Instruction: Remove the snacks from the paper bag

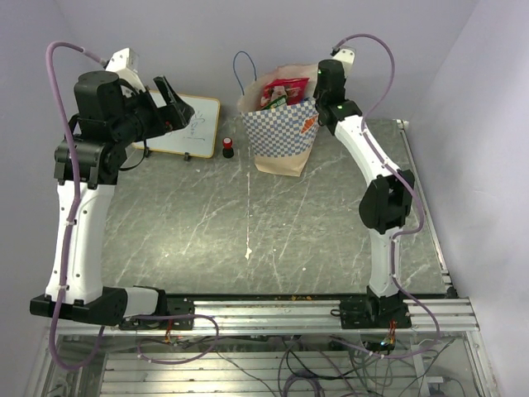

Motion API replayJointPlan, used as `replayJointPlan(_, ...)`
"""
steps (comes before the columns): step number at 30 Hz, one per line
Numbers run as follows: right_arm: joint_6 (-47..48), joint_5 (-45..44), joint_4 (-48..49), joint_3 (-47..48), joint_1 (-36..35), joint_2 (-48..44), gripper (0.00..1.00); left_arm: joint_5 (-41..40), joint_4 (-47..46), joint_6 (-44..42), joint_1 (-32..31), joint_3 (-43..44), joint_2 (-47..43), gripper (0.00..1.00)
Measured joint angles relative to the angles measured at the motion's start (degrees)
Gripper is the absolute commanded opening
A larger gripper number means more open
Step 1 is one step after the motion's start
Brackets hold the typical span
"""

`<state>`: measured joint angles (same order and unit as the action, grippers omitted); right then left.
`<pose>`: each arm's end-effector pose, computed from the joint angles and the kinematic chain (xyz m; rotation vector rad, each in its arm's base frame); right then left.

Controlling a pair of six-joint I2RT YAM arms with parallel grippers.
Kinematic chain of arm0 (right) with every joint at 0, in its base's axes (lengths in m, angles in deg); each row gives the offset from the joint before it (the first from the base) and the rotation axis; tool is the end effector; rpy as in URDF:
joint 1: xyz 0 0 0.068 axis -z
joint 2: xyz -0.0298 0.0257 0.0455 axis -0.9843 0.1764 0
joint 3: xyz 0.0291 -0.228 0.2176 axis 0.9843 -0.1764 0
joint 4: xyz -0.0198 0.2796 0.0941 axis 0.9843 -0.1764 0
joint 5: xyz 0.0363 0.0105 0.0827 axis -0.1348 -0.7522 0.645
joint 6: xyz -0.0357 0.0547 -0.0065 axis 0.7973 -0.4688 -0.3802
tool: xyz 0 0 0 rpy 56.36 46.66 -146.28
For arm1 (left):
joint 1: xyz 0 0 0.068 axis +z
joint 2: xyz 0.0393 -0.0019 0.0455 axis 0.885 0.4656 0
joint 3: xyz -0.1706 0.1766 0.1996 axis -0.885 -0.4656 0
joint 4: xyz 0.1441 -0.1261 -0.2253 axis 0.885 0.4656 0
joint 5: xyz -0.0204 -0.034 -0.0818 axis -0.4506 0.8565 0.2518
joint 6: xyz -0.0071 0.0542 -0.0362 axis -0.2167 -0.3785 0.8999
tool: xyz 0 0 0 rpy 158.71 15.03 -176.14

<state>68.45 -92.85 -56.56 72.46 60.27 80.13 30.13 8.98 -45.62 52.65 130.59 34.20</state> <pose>0.5676 0.1721 0.3947 0.3332 1.7508 -0.0798 0.2557 -0.0510 0.5769 -0.1699 1.8989 -0.5659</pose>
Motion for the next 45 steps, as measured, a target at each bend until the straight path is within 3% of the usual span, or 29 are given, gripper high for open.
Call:
replayJointPlan(5,-0.1,1.3,0.9,-1.3,0.3,-1.1,0.0,0.1,0.0,-0.2,0.0,0.3,1.4,0.97)
replayJointPlan(13,-3.1,3.1,1.2,-12.3,0.3,-10.3,0.0,1.7,0.0,0.6,0.0,0.3,2.8,0.96)
replayJointPlan(26,-10.1,8.1,-6.1,-28.6,0.1,-26.7,0.0,5.4,0.0,3.7,0.0,-1.0,0.2,0.94)
replayJointPlan(34,-14.2,9.4,-11.5,-38.3,0.1,-38.1,0.0,10.2,0.0,6.9,0.0,-2.8,-1.3,1.0)
replayJointPlan(45,-16.1,9.1,-20.1,-46.8,0.1,-56.9,0.0,20.6,-5.4,15.2,0.0,-13.1,-2.9,0.92)
